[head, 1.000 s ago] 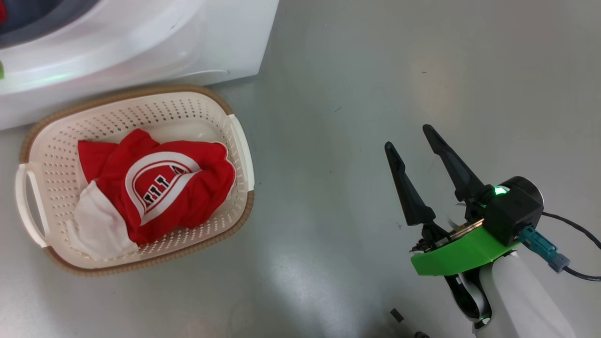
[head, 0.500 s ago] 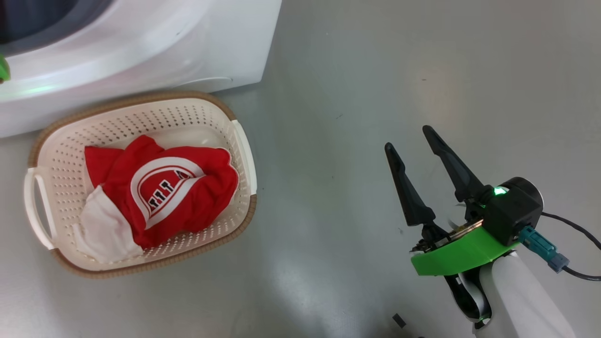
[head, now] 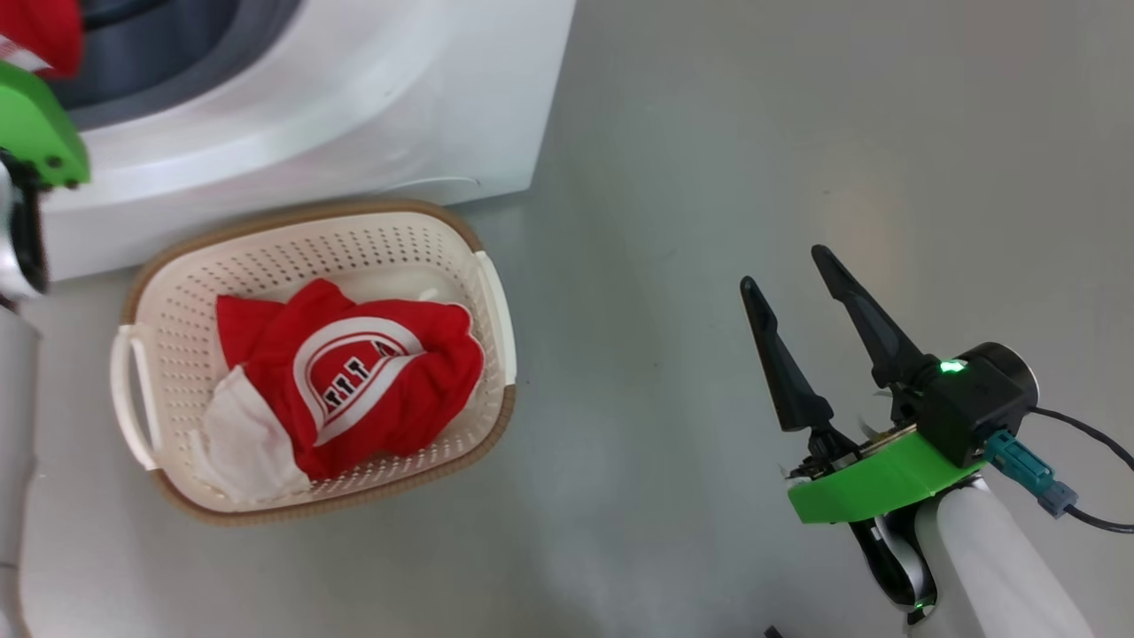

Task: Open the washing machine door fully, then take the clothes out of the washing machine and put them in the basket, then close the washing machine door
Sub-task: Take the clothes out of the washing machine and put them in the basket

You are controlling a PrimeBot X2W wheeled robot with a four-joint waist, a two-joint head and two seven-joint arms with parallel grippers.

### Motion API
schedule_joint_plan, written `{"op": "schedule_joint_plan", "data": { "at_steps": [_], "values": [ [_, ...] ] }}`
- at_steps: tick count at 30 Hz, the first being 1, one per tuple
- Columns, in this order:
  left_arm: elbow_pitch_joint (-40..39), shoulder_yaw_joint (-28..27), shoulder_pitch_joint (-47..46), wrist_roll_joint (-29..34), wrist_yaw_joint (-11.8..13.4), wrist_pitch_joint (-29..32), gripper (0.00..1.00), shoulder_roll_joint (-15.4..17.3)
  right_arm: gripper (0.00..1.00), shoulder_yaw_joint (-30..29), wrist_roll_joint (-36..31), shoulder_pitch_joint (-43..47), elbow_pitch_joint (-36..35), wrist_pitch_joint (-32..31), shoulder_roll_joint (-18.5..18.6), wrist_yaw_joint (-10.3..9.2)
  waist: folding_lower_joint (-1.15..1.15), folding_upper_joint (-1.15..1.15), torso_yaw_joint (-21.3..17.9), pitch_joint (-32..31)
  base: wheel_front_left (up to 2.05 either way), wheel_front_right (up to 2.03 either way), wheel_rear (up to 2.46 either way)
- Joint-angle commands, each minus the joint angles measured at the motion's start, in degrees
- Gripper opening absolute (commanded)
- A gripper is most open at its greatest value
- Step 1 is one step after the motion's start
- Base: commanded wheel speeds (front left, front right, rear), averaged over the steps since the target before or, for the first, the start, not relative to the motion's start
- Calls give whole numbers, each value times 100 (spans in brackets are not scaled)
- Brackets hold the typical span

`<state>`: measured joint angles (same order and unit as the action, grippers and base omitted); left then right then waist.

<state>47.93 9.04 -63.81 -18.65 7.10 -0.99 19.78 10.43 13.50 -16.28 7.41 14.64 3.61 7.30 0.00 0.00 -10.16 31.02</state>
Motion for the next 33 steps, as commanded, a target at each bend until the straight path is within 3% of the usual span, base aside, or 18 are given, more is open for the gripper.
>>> {"op": "schedule_joint_plan", "data": {
  "at_steps": [1,9,24,33],
  "values": [
    [-259,-79,122,8,47,-86,0,234,100,105,-71,169,-103,36,43,19,0,0,122,-121,0,0,0],
    [-1613,9,993,82,360,-375,0,120,100,29,-184,307,-51,36,61,19,0,0,303,-442,0,0,0],
    [-5244,-211,3139,233,1250,-326,0,236,100,-30,-232,622,1,36,5,19,0,0,381,-1210,0,0,0],
    [-6336,-252,3763,407,1495,-479,0,281,100,-3,-247,833,107,36,-33,19,0,0,382,-1683,0,0,0]
  ]
}}
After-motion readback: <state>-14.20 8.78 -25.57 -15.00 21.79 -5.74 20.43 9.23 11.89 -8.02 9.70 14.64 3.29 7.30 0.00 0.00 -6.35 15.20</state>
